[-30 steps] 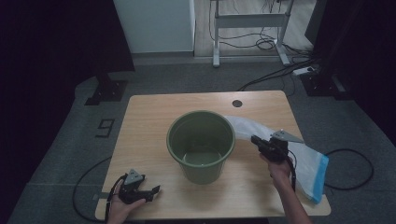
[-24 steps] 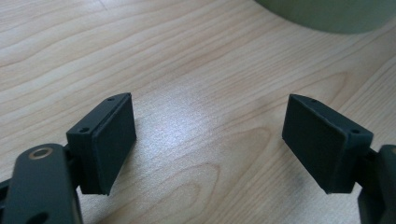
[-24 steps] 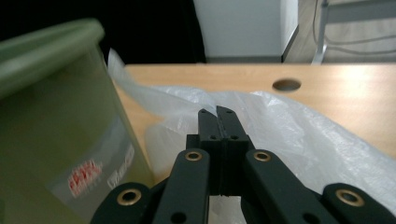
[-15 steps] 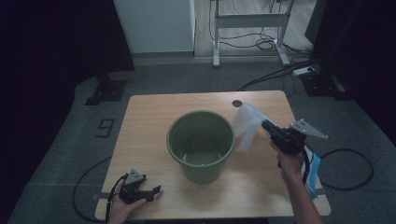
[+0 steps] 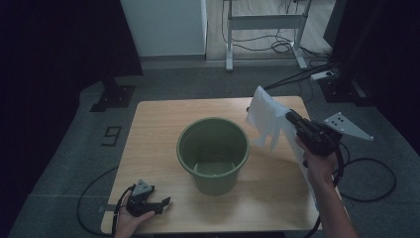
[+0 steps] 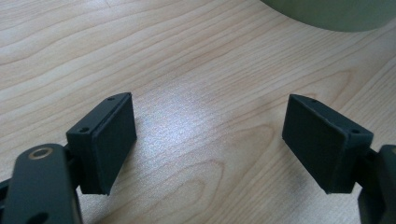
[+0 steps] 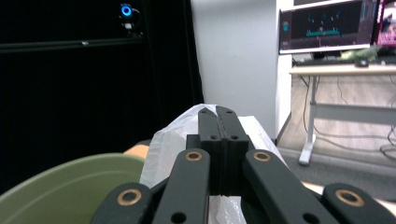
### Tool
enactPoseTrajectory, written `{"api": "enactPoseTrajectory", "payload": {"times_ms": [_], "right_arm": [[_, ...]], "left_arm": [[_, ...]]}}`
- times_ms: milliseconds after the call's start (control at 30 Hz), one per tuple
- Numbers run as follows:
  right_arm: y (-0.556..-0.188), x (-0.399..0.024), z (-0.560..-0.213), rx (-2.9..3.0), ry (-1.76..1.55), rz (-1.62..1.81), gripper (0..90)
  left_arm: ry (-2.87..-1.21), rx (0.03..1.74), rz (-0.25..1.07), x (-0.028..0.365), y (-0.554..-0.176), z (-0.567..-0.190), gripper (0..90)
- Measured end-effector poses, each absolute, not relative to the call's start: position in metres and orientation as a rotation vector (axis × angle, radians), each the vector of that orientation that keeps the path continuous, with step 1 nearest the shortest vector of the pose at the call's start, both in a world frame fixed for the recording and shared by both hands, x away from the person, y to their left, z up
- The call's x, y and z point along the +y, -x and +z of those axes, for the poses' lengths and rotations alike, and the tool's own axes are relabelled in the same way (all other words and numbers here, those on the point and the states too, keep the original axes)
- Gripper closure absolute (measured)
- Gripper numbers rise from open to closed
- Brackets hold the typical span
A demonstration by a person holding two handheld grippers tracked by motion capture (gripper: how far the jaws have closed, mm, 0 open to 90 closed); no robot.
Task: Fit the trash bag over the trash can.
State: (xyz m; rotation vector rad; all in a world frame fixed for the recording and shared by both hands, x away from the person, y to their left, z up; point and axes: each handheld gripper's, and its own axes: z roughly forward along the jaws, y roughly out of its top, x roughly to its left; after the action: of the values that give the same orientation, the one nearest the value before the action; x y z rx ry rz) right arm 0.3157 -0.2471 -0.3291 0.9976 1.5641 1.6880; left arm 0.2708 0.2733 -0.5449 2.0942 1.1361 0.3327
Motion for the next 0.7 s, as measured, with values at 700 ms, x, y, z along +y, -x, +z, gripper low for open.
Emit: {"api": "enactPoseTrajectory", "payload": {"times_ms": [700], "right_arm": [[-0.287, -0.213, -0.261, 1.519, -0.788, 1.797, 89.2]], "left_arm": [[-2.092, 1.138, 0.332, 0.273, -0.271, -0.545, 17.3]]}}
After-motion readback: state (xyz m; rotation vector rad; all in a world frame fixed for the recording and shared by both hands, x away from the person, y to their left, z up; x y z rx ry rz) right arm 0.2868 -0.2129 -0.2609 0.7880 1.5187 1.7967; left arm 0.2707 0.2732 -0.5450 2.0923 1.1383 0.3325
